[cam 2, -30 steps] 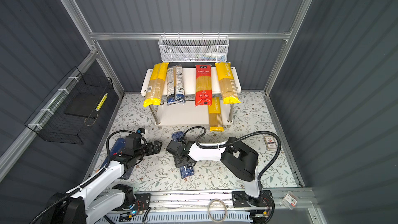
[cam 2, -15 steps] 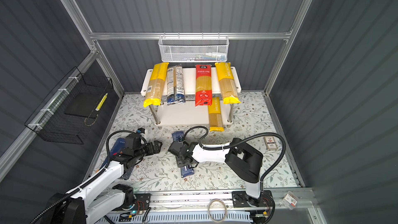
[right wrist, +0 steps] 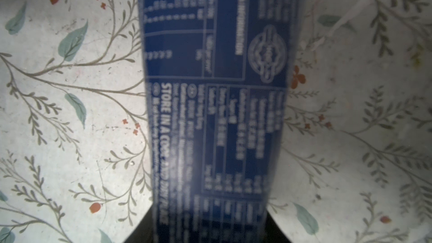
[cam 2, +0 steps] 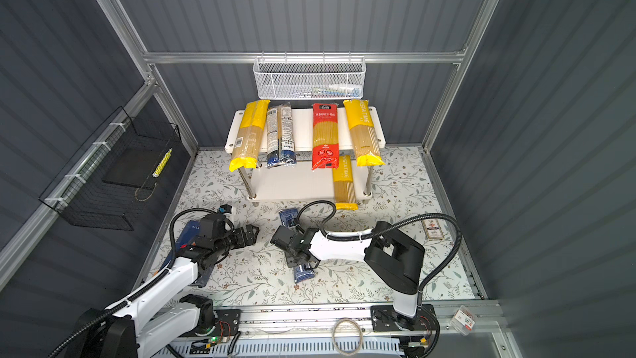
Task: Arrange pasta packages on shelves
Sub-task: Pick up the pasta box from the center of the table.
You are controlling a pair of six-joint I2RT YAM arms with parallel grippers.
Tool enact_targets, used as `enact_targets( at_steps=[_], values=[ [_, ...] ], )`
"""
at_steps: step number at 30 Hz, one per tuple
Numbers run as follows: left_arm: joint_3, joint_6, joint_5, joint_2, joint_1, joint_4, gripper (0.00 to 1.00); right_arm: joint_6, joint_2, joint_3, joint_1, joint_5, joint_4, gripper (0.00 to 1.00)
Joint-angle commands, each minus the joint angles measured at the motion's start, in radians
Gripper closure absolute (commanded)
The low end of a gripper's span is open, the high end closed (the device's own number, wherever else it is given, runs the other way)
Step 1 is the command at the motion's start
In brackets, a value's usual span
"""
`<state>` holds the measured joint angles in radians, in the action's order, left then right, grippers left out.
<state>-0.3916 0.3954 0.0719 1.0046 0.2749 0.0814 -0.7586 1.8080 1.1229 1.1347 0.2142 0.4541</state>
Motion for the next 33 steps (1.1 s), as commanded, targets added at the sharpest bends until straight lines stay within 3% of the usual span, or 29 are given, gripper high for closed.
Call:
enact_targets(
  at_steps=[1,9,22,33],
  values=[
    [-0.006,-0.013,0.000,-0.018,-0.003,0.006,0.00,-0.002,-0.066,-0.005,-0.003,0.089,0.005,0.68],
    [-0.007,-0.013,0.002,-0.011,-0.003,0.006,0.00,-0.017,-0.154,-0.040,-0.003,0.176,-0.001,0.73],
    [-0.007,-0.013,0.003,-0.011,-0.004,0.006,0.00,-0.010,-0.244,-0.056,-0.012,0.257,0.003,0.72],
    [-0.007,-0.014,0.003,-0.012,-0.003,0.004,0.00,0.059,-0.260,-0.046,-0.129,0.248,-0.060,0.72]
  ],
)
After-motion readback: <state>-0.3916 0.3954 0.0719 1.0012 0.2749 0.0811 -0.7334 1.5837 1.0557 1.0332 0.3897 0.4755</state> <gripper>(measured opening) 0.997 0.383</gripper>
